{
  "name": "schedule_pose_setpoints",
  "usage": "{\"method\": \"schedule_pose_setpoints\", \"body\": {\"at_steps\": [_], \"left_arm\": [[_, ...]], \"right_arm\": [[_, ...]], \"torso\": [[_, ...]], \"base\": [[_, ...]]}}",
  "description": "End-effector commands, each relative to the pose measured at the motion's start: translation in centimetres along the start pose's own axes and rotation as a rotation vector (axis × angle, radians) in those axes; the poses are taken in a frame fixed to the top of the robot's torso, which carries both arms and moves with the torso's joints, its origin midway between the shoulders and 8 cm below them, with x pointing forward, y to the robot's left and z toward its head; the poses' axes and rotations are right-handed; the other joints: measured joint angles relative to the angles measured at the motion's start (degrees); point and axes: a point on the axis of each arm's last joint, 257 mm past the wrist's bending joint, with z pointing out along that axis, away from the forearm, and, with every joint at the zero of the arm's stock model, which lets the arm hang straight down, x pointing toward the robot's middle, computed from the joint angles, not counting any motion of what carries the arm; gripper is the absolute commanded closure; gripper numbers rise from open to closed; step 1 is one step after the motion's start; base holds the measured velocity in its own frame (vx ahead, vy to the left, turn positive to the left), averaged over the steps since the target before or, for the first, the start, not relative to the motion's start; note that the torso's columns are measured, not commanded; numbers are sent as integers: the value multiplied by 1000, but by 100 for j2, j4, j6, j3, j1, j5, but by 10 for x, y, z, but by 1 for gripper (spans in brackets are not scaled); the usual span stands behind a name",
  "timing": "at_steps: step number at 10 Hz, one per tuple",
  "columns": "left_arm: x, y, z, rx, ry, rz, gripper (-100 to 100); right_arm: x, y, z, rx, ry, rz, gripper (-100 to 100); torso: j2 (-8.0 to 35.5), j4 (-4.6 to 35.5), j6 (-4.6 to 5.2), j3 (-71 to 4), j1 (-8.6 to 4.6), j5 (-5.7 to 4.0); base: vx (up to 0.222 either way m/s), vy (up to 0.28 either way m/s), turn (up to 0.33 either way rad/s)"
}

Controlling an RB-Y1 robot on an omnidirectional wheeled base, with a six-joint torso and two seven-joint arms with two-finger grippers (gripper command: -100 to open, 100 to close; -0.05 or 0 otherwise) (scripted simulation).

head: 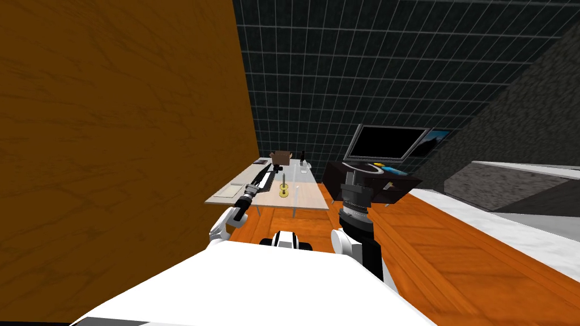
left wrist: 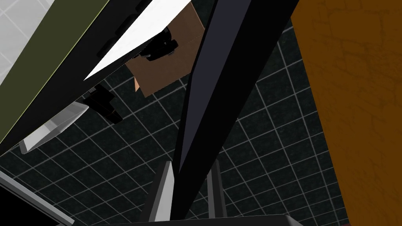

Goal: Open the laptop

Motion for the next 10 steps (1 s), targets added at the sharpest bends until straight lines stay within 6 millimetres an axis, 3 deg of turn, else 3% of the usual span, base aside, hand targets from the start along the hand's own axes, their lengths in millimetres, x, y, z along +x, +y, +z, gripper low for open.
{"method": "schedule_pose_setpoints", "body": {"at_steps": [1,10], "left_arm": [[-6,10,12,-12,9,3,-100],[-37,54,56,-83,38,17,-100]], "right_arm": [[0,0,0,0,0,0,0],[0,0,0,0,0,0,0]], "torso": [[19,15,4,9,-16,-11],[50,40,13,27,-53,-31]], "base": [[-60,12,-104],[-74,8,-83]]}}
